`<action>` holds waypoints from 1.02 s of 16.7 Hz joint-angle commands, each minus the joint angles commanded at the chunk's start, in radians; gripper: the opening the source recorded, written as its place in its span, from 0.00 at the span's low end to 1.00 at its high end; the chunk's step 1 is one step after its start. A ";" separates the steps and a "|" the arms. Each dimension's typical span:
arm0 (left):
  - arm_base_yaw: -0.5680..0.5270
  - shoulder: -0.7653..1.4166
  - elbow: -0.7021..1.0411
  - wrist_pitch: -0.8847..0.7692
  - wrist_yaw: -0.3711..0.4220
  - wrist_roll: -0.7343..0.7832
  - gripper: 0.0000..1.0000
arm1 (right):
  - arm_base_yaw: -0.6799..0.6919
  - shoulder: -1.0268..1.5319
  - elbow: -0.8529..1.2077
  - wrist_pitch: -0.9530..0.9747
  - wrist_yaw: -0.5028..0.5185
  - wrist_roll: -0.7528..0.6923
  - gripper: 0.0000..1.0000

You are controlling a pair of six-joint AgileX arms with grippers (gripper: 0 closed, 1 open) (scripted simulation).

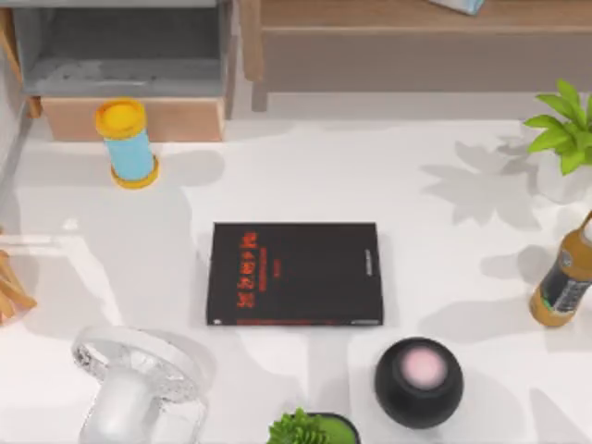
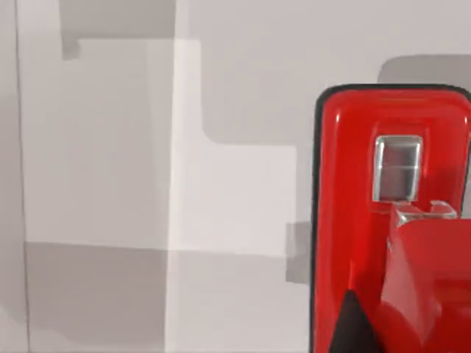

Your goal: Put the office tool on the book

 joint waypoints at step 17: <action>-0.657 -0.428 -0.362 0.111 -0.042 -0.604 0.00 | 0.000 0.000 0.000 0.000 0.000 0.000 1.00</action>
